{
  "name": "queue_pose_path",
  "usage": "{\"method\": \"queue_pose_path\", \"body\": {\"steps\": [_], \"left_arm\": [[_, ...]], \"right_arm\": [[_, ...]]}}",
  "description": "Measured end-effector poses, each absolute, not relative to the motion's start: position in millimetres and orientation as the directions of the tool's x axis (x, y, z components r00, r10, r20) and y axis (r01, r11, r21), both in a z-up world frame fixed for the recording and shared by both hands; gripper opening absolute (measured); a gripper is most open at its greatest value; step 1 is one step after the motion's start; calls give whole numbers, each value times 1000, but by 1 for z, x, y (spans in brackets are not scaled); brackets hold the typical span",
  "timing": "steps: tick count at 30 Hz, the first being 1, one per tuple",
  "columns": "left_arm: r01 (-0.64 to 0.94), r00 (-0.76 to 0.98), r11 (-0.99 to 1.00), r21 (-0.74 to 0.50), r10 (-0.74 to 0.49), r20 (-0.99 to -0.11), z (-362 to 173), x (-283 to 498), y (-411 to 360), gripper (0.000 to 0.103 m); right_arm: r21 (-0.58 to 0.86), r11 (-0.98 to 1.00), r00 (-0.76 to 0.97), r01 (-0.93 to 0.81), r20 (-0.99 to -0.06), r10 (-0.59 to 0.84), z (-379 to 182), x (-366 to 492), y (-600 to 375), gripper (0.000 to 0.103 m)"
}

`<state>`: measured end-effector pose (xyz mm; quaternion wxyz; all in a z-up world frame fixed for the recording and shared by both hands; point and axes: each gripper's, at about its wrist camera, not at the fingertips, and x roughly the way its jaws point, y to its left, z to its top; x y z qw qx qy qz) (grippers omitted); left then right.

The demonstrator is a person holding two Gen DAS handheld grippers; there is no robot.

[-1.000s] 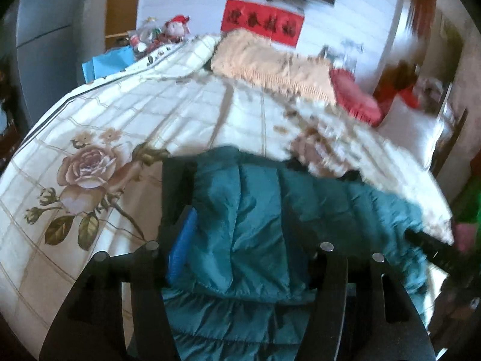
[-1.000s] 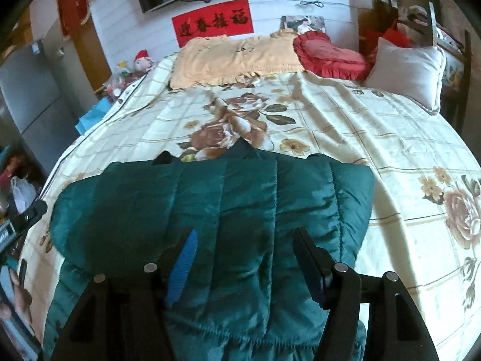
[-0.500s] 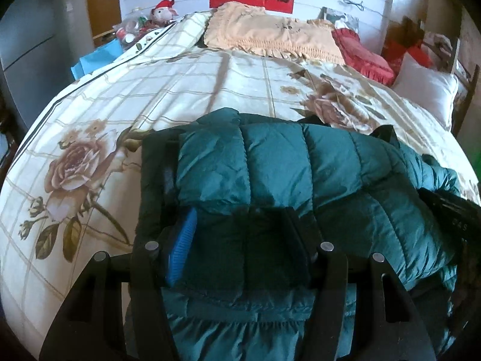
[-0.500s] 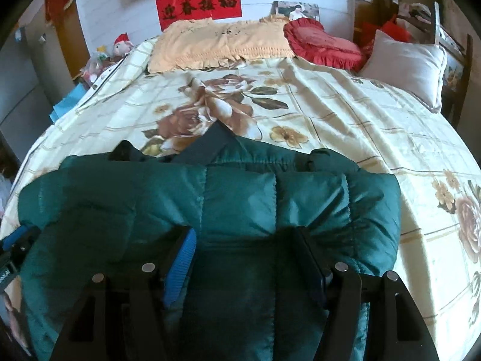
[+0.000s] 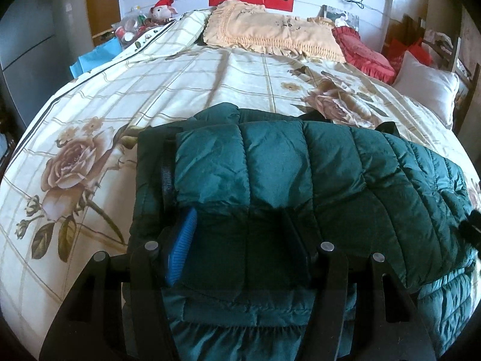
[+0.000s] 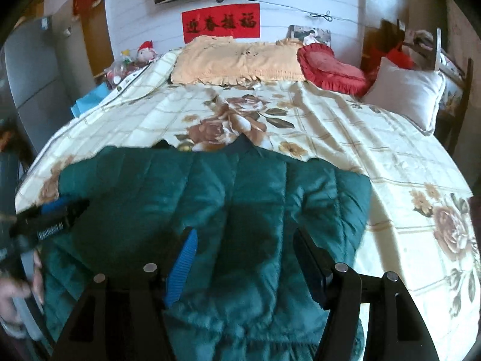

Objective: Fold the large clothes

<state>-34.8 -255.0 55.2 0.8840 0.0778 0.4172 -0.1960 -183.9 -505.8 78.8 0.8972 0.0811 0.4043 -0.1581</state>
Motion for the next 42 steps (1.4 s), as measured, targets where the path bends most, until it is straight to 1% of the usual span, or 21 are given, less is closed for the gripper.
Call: {"method": "queue_pose_path", "body": {"steps": [3,9,11,13,14,16,18,19,23,25,26,28,30,32,35,37,40,42], "left_arm": [[412,578,911,-26,-284,-765,54,-35,-255,59],[413,589,911,-19,-283,-757,52,-38,-255,59],[414,591,910,-15,-281,-756,52,-37,-255,59],[414,591,910,-17,-282,-756,52,-38,-255,59],[414,591,910,-20,-285,-754,52,-38,-255,59],[412,594,911,-20,-285,-752,51,-38,-256,59],[411,595,911,-20,-285,-752,51,-38,-256,59],[411,595,911,-22,-286,-751,51,-38,-256,59],[414,592,910,-30,-295,-750,50,-37,-255,59],[415,592,909,-35,-299,-749,49,-36,-255,60],[414,593,909,-35,-299,-747,49,-36,-254,60],[414,597,909,-35,-300,-744,48,-37,-254,60],[414,599,910,-31,-297,-744,48,-36,-255,60],[414,597,910,-36,-301,-743,48,-36,-255,60],[414,599,910,-33,-299,-743,48,-37,-254,60],[413,602,910,-30,-297,-741,48,-37,-255,60],[412,606,911,-25,-294,-739,47,-36,-255,60],[411,610,911,-19,-291,-737,47,-37,-255,60]], "right_arm": [[4,930,583,367,-780,-227,56,-181,-511,64],[-27,924,575,382,-776,-260,42,-176,-507,64],[-32,925,569,380,-780,-261,46,-178,-506,64],[-6,924,579,382,-778,-244,56,-183,-507,64],[12,924,594,383,-769,-236,62,-185,-507,64],[72,923,657,377,-724,-211,79,-196,-507,64],[69,922,675,381,-702,-226,88,-195,-506,64],[61,922,674,383,-701,-234,90,-191,-505,66],[61,905,648,421,-719,-252,85,-176,-514,66],[107,895,618,434,-757,-209,70,-171,-521,66],[107,894,606,434,-769,-202,64,-170,-522,66],[44,911,581,411,-782,-224,51,-165,-516,67],[15,917,577,399,-781,-239,51,-164,-514,67],[23,914,567,405,-790,-232,58,-167,-515,67],[44,915,605,400,-763,-228,75,-184,-510,67],[8,921,608,390,-754,-251,79,-194,-502,67],[-35,913,551,407,-788,-276,61,-193,-504,67],[-19,909,543,416,-797,-266,48,-192,-509,69]]}}
